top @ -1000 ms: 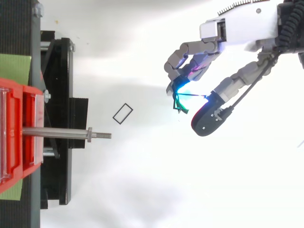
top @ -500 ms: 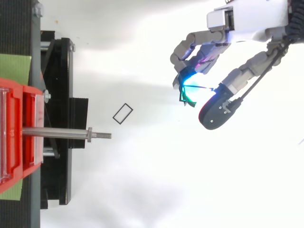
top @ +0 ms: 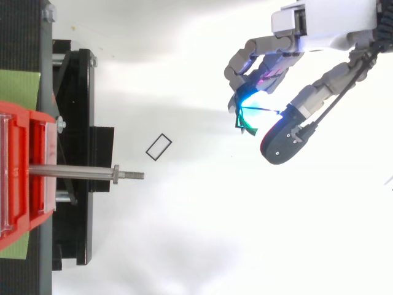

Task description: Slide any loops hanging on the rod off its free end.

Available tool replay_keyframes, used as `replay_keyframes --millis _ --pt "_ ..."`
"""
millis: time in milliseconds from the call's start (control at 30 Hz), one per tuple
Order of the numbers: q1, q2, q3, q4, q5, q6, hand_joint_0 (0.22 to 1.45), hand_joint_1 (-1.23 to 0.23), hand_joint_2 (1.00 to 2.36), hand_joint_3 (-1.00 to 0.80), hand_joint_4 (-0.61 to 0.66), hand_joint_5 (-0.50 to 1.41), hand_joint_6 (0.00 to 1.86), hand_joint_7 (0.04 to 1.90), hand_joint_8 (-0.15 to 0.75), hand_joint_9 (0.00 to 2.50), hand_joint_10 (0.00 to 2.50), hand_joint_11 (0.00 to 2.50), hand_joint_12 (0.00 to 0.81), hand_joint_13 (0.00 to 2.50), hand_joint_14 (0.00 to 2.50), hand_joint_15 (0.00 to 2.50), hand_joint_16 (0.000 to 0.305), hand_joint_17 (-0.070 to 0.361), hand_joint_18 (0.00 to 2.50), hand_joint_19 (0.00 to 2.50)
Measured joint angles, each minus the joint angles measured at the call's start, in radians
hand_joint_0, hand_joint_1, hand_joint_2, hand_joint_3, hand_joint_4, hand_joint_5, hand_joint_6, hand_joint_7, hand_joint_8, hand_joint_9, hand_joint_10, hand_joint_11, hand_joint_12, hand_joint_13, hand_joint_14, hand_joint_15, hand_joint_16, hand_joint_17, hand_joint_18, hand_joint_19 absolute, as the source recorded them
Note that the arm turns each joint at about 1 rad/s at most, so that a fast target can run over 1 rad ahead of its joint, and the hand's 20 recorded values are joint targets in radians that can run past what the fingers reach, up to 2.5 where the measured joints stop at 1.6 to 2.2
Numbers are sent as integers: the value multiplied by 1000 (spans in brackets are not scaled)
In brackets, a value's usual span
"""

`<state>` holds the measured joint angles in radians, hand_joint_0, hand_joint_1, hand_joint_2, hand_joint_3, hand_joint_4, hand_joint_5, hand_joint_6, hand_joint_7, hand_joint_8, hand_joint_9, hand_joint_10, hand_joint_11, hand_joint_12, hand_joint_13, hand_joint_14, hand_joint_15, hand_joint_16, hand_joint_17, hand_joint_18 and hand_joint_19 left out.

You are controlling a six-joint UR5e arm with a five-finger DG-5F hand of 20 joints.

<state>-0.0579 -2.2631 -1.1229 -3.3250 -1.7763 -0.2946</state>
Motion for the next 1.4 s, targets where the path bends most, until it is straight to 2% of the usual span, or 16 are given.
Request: replay_keyframes --millis 467,967,1233,1400 --pt "0 0 0 -1 0 0 495 -657 1000 -500 287 -195 745 1351 350 768 10 266 362 644 0 0 58 130 750 150" --pt "0 0 0 -1 0 1 454 -682 1000 -500 295 -186 705 1324 358 769 8 259 376 649 0 0 61 137 767 141" --pt "-1 -1 -1 -1 0 4 500 -543 1000 -500 277 -174 669 1382 349 783 9 264 362 642 0 0 57 129 739 151" --pt "-1 -1 -1 -1 0 5 563 -564 1000 -500 263 -170 669 1437 338 786 9 269 346 632 0 0 54 120 711 171"
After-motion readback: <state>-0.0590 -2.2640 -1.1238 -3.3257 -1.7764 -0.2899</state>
